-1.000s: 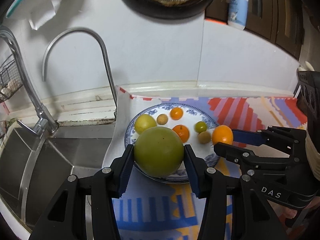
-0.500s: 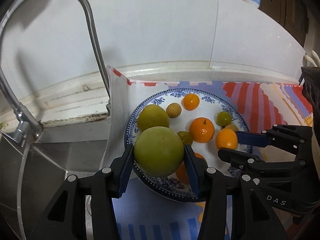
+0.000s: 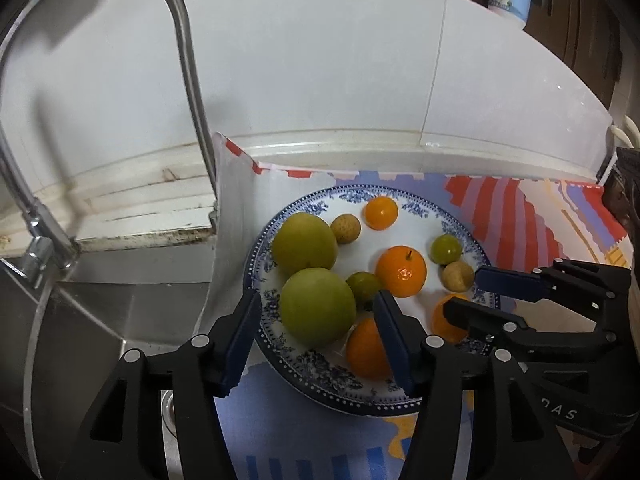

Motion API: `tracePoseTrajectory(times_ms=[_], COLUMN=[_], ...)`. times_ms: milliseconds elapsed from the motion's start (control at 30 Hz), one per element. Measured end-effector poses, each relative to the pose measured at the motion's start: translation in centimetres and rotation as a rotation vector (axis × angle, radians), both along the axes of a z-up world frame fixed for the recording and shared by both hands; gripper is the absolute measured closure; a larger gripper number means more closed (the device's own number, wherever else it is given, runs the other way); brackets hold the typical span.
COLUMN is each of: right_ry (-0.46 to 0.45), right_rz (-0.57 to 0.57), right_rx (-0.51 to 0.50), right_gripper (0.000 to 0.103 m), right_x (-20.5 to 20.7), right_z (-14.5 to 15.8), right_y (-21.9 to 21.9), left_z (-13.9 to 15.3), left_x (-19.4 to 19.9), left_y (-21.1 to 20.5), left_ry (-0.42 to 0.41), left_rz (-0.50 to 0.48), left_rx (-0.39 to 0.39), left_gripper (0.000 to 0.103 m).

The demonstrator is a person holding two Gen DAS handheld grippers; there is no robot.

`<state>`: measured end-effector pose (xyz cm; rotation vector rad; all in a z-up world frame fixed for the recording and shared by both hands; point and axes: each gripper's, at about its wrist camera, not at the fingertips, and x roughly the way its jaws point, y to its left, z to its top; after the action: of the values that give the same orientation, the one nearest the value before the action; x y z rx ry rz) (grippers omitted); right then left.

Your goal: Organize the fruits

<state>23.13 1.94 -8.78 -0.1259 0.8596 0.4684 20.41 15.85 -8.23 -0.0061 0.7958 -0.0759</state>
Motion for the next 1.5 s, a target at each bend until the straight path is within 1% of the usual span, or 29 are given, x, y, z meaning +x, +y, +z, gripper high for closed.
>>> tracePoseTrajectory(times_ms=[167,233,333,400,533,567,633,700,833,900,967,1100,1267,1500], right_ry=[-0.035,-0.054,-0.078,-0.094,-0.14,-0.149,-0.169,-0.186,-0.222,-0.241,-0.272,-0.315,-0.33,-0.344], right_rz=[-0.041,-0.059,-0.074,-0.083,-0.112,-0.119,-0.129,-0.143,-0.187,-0.214,-0.24,-0.268,-0.288,-0.291], right_rx=[0.016,0.023,0.047,0.056,0.065,0.068,0.071,0.075,0.077,0.076,0.07,0.045,0.039,0.039], right_gripper=[0.065,0.064,0.064,0.057,0.054,0.051,0.048,0.039,0.035,0.028,0.026,0.024,0.024,0.024], right_x=[-1.4,-2.1,-3.4,-4.2,-6.5,-7.1,-8.3,-9.6,-12.3,-13.5,-14.8,-16.9,-19.0,-21.3], right_z=[1.5,2.2,3.4,4.1,5.5,5.8,6.4,7.0,8.3,8.9,9.5,10.3,10.7,11.0], right_y=[-1.6,-2.3,-3.5,-4.2,-5.8,-6.2,-7.0,-7.9,-10.2,-11.2,-12.4,-14.0,-15.7,-17.8], left_z=[1.4,2.1,3.3,4.0,5.5,5.9,6.5,7.0,8.1,8.6,9.1,9.6,9.9,10.3], left_x=[-2.1,-3.1,-4.7,-5.8,-8.1,-8.9,-10.0,-11.1,-13.5,-14.6,-15.6,-17.2,-18.9,-21.0], left_y=[-0.5,-0.9,-1.8,-2.3,-3.5,-4.0,-4.7,-5.5,-7.1,-7.9,-8.7,-10.3,-12.1,-13.8], left_ry=[-0.035,-0.049,-0.076,-0.095,-0.138,-0.152,-0.172,-0.191,-0.236,-0.252,-0.269,-0.293,-0.311,-0.325], left_rz=[0.049,0.06,0.071,0.077,0.089,0.091,0.09,0.092,0.101,0.099,0.1,0.099,0.09,0.099], left_rx=[-0.018,-0.036,-0.041,-0.043,-0.029,-0.025,-0.021,-0.014,-0.007,-0.01,-0.012,-0.009,-0.006,-0.015], left_gripper=[0.044,0.043,0.041,0.037,0.033,0.032,0.027,0.025,0.019,0.017,0.015,0.013,0.008,0.007])
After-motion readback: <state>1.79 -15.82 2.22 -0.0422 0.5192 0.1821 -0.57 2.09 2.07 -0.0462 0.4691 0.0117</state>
